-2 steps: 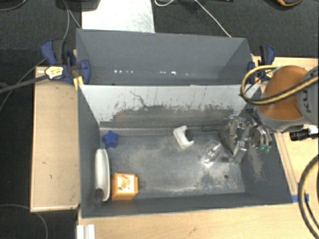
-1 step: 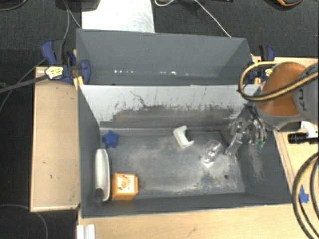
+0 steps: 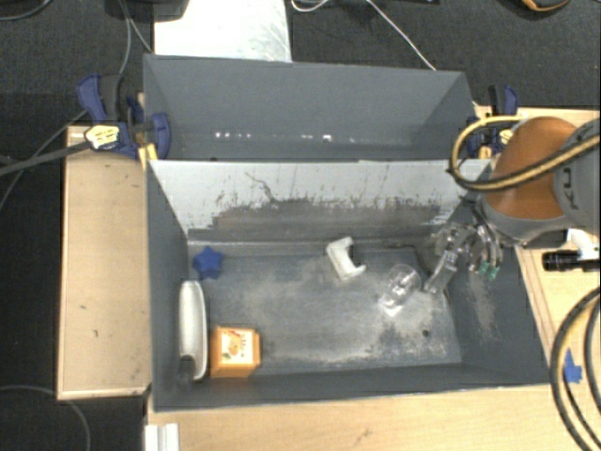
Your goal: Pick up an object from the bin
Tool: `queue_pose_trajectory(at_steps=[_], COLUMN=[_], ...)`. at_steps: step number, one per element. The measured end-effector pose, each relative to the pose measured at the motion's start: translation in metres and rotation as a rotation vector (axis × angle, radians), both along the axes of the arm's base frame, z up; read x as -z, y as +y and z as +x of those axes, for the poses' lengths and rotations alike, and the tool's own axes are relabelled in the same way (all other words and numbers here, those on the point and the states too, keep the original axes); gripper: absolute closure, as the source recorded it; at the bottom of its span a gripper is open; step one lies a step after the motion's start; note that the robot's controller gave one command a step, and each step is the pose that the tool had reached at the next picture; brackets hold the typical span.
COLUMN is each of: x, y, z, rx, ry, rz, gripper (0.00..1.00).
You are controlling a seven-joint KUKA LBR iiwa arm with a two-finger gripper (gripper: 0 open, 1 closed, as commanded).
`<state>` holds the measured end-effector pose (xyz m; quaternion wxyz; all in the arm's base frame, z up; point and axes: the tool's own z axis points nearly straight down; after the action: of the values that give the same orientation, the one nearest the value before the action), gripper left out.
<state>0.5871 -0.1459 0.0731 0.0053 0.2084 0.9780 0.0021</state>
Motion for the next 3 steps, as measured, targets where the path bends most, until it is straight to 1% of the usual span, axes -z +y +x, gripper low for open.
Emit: queue_pose_trajectory(at_steps=[1, 2, 3], x=[-0.004, -0.017, -0.048], y=[0.000, 0.000, -0.001], z=[0.000, -0.002, -0.001], rx=[-0.001, -0.001, -0.002], ry=[-0.001, 0.002, 0.003], rz=[-0.001, -0.001, 0.000], gripper=[1.00, 1.00, 1.00])
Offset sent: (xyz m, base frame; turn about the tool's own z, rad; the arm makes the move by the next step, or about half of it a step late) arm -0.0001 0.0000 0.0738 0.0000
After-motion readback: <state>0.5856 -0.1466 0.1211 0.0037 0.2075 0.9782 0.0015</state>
